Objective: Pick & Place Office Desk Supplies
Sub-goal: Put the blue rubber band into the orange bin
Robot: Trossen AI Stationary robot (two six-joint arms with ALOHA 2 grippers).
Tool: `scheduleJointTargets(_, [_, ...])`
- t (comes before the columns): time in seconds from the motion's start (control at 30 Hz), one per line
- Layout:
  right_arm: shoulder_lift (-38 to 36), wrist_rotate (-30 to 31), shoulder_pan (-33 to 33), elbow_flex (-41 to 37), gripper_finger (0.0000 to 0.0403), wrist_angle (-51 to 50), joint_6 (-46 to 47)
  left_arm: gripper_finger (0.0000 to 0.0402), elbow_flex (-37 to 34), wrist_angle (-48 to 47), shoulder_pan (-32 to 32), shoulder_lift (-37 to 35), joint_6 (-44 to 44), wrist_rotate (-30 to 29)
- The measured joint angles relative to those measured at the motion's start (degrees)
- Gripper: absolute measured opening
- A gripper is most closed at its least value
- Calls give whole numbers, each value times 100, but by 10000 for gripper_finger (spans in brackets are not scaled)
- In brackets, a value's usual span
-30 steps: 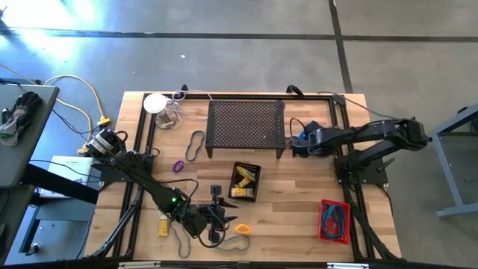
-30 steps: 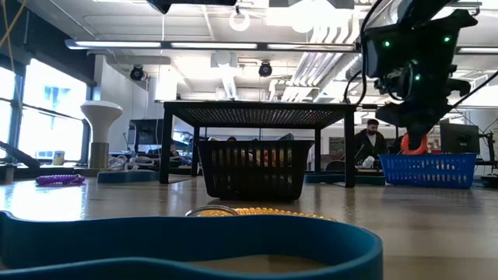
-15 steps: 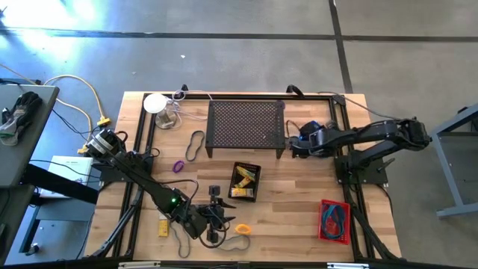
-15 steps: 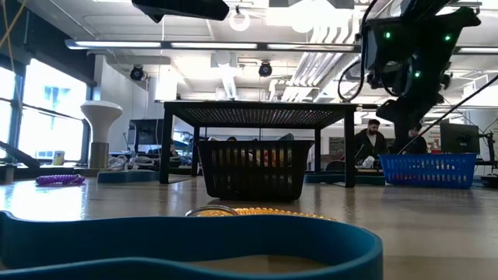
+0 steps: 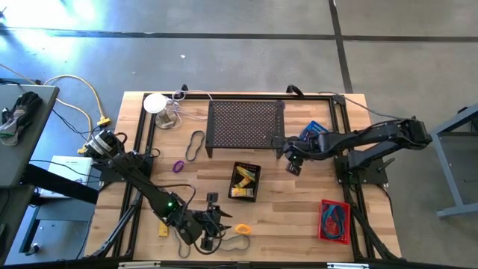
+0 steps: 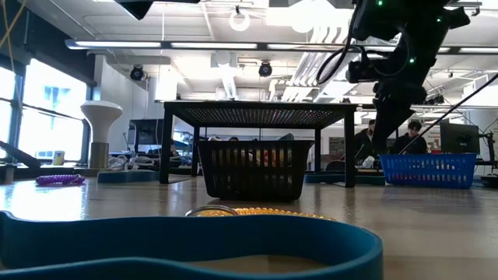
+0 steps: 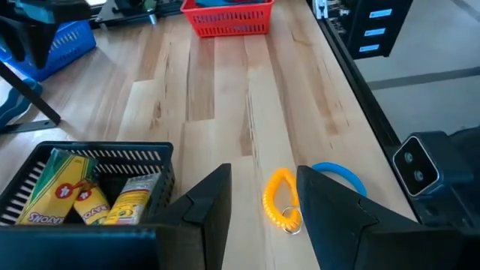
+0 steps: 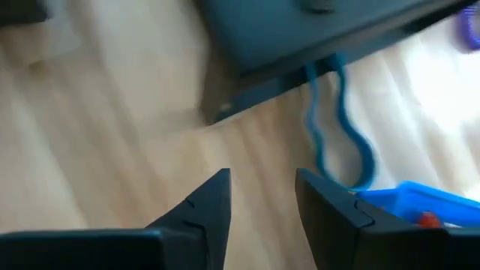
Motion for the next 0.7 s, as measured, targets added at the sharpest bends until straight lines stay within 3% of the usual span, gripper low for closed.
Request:
scheduleJointTargets(0.3, [0,96,-660,-2,136,17,-512,144,0,0,63,0,0,-12])
scheduleJointTargets(0.7, [2,-893,-2600,1,136,505,-628,144,0,101,111,0,-2,-21])
